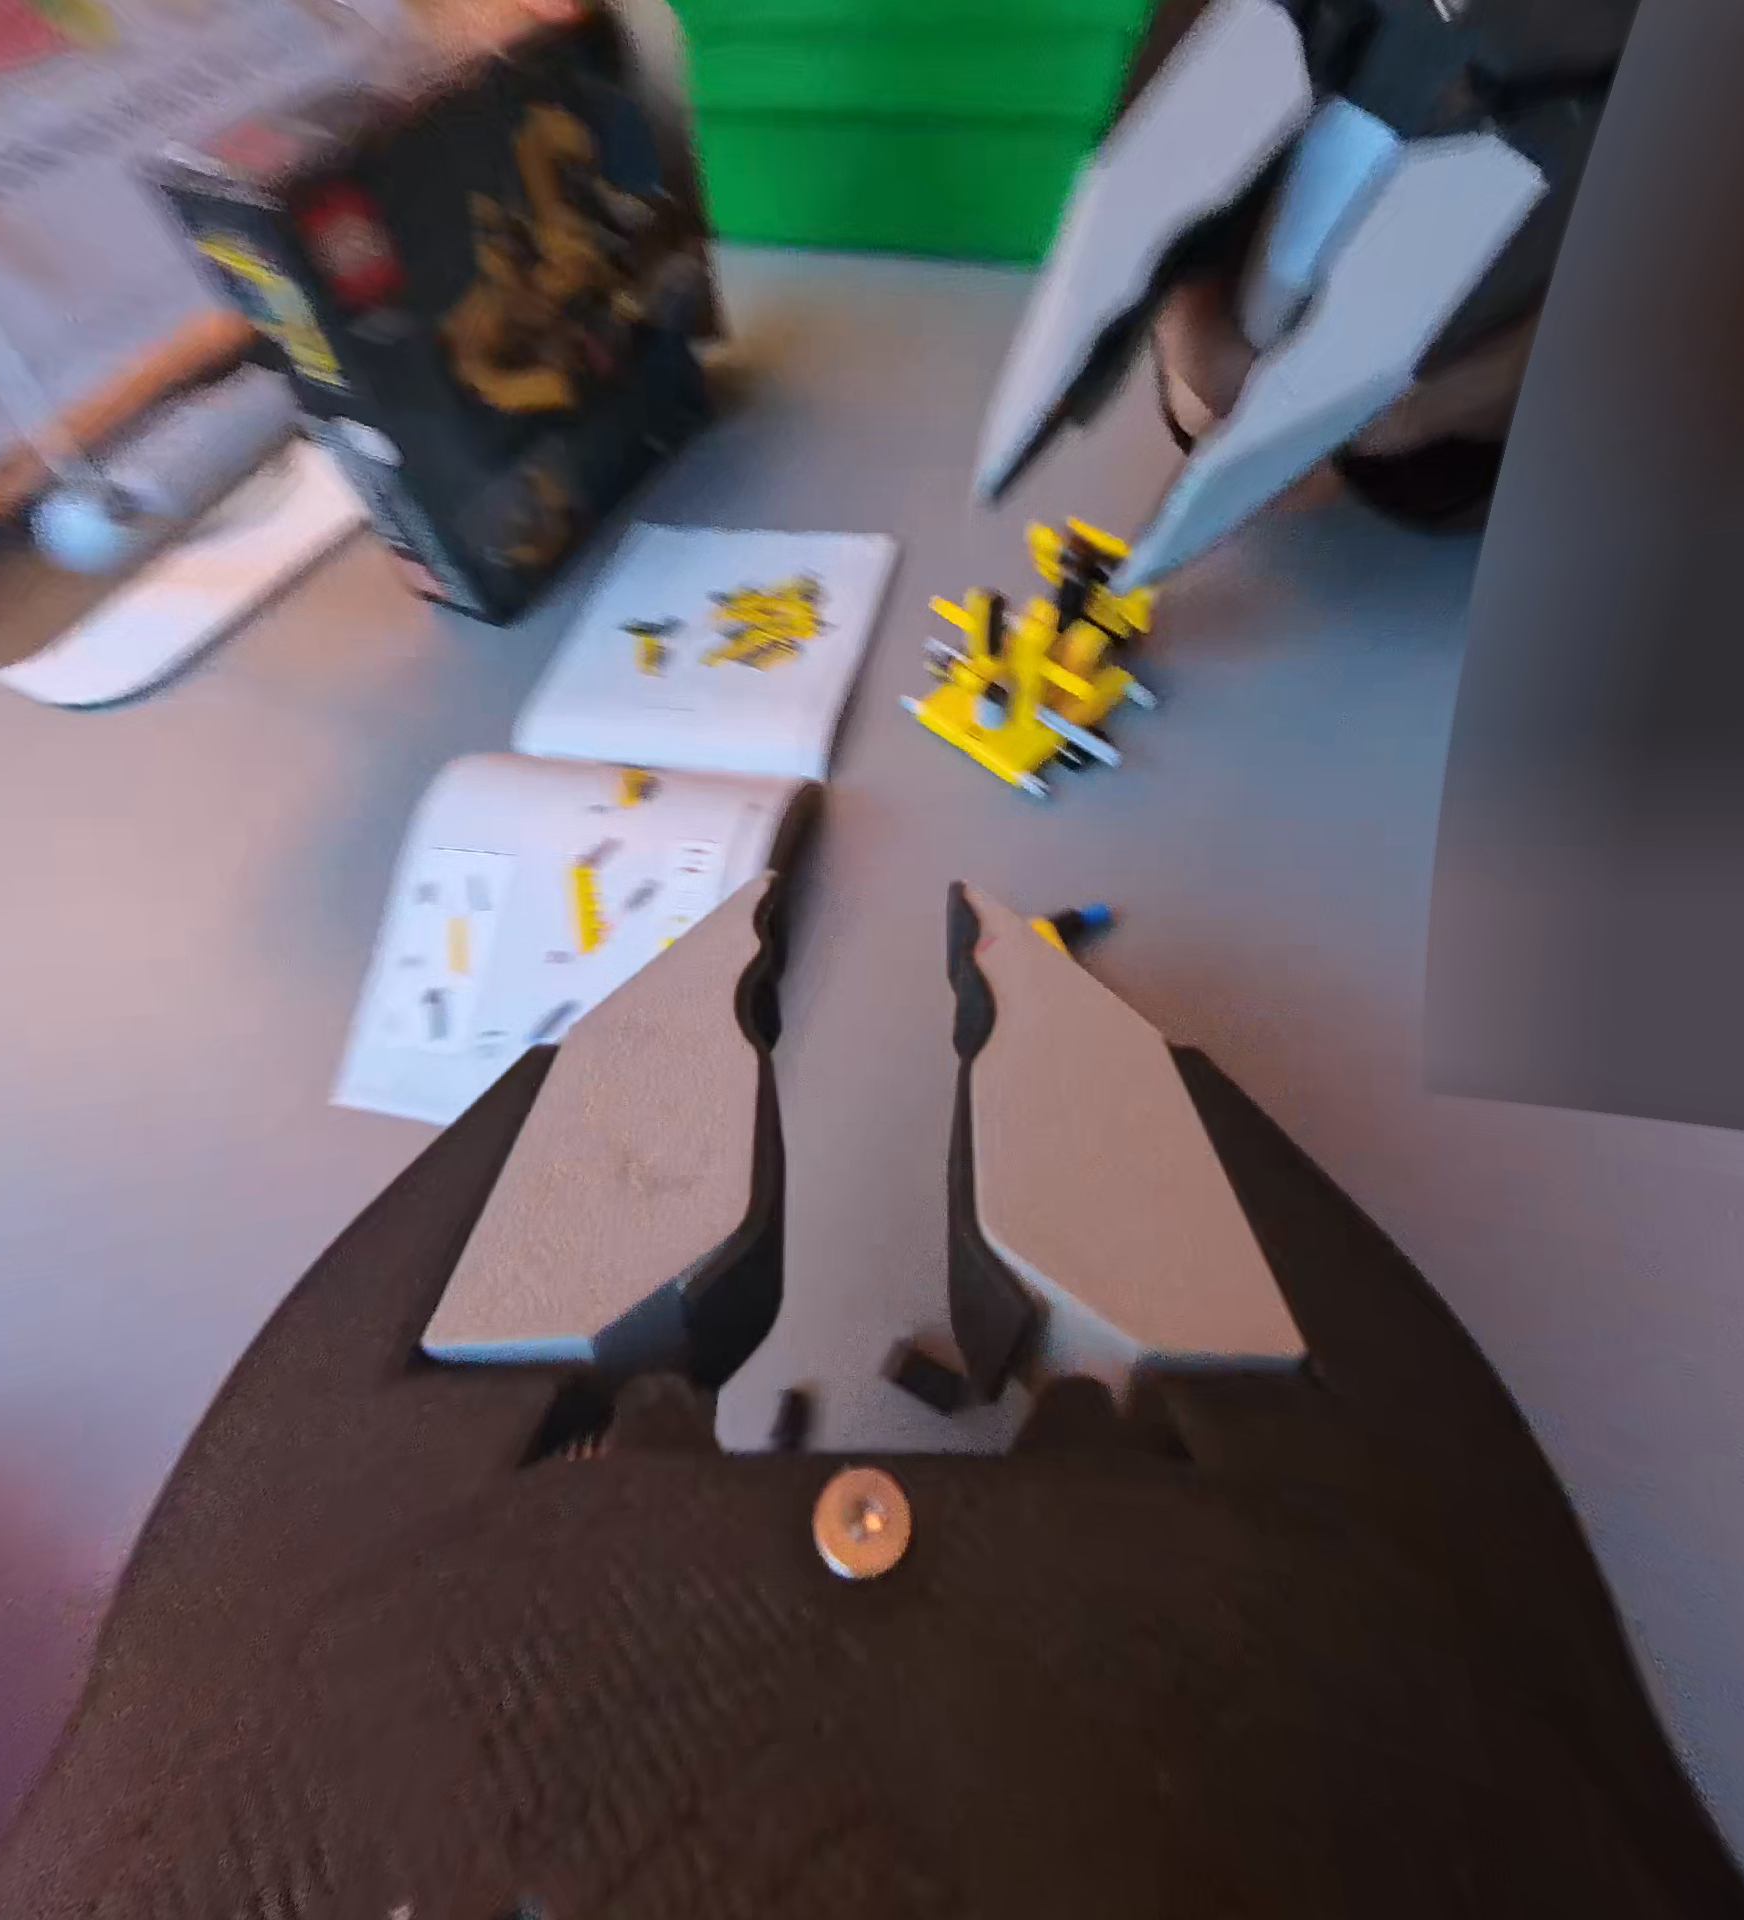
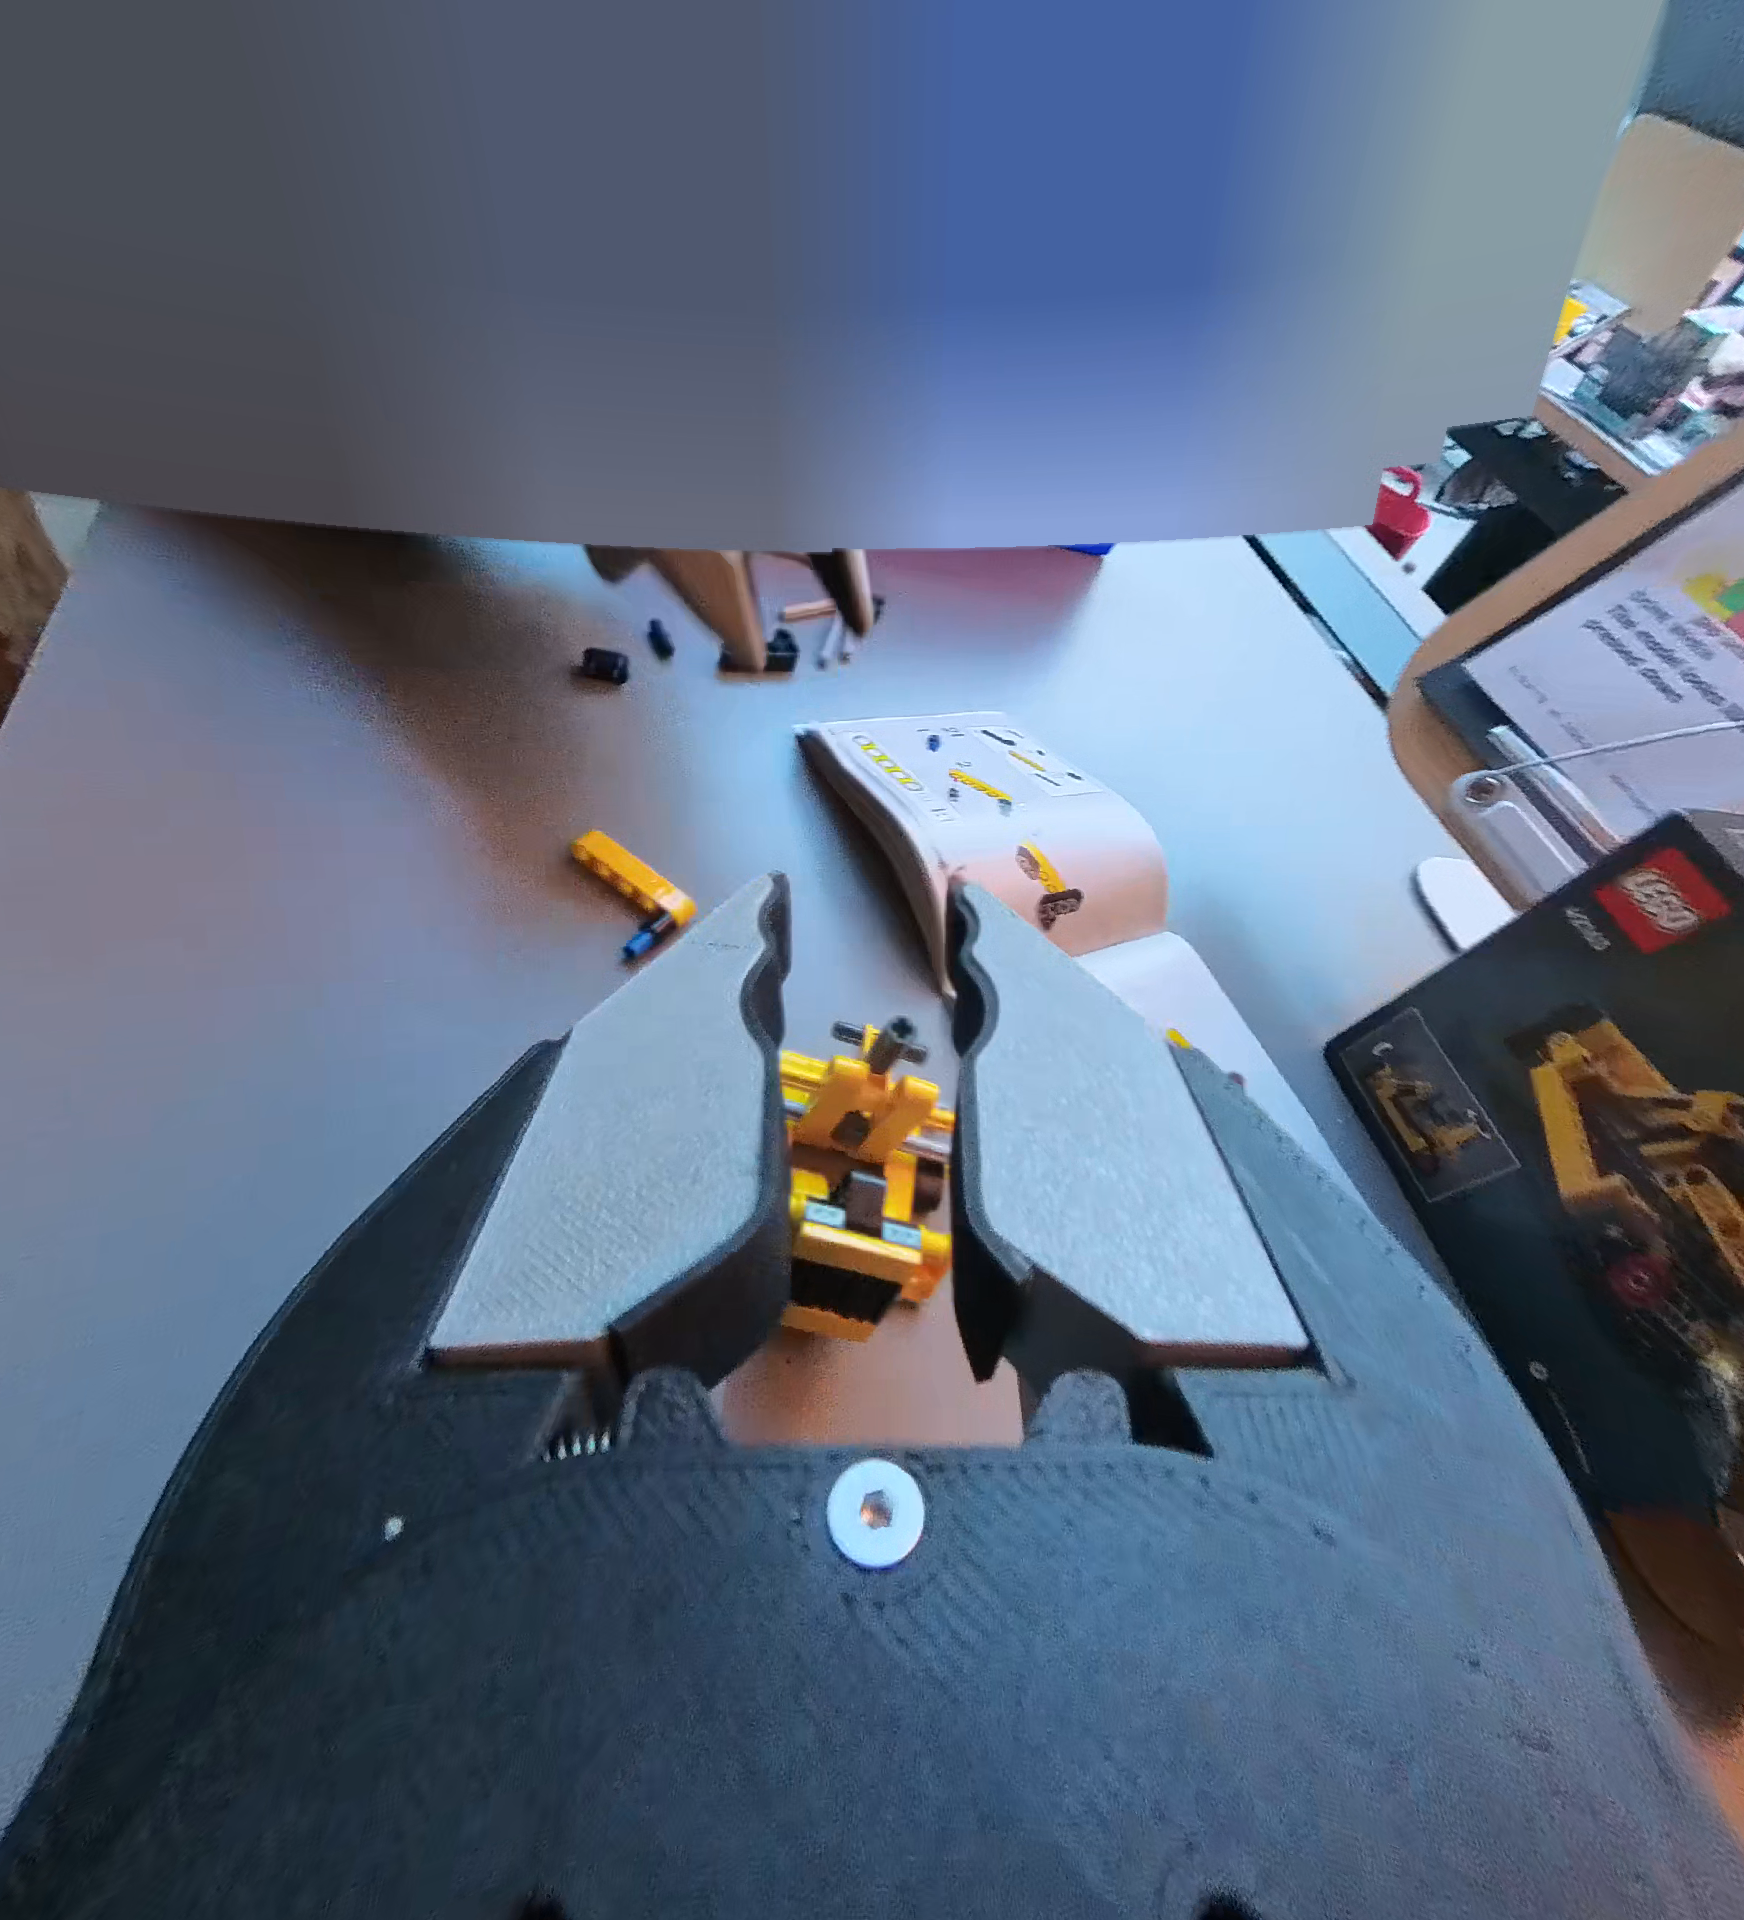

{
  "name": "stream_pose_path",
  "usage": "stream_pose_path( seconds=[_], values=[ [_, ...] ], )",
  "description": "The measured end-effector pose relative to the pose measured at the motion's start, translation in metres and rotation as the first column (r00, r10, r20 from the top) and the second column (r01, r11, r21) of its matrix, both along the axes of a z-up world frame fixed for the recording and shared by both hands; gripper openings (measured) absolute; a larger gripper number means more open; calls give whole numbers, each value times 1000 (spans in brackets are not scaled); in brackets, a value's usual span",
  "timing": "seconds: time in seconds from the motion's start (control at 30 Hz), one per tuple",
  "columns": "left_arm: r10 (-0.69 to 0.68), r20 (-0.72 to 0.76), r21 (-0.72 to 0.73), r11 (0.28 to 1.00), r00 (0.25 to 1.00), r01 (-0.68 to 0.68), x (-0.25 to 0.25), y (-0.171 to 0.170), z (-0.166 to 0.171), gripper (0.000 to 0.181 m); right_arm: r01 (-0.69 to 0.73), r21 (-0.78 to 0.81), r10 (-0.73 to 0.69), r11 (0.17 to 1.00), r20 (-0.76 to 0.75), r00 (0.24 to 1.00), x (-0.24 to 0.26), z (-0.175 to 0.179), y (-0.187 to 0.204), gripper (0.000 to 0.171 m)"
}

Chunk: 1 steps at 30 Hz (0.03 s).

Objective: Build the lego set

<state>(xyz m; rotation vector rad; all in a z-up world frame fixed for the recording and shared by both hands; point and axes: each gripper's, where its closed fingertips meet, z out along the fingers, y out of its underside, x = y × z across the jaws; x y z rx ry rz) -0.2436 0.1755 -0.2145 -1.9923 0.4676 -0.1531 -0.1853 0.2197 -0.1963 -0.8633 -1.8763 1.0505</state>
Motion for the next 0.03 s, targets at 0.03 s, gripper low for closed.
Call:
stream_pose_path(
  seconds=[0.03],
  values=[
    [59, 20, 56, 997, 998, -60, -14, 2, 12, 27, 15, -12, -15, 1000, -11, 1000, 0, 3, 4, 26]
  ],
)
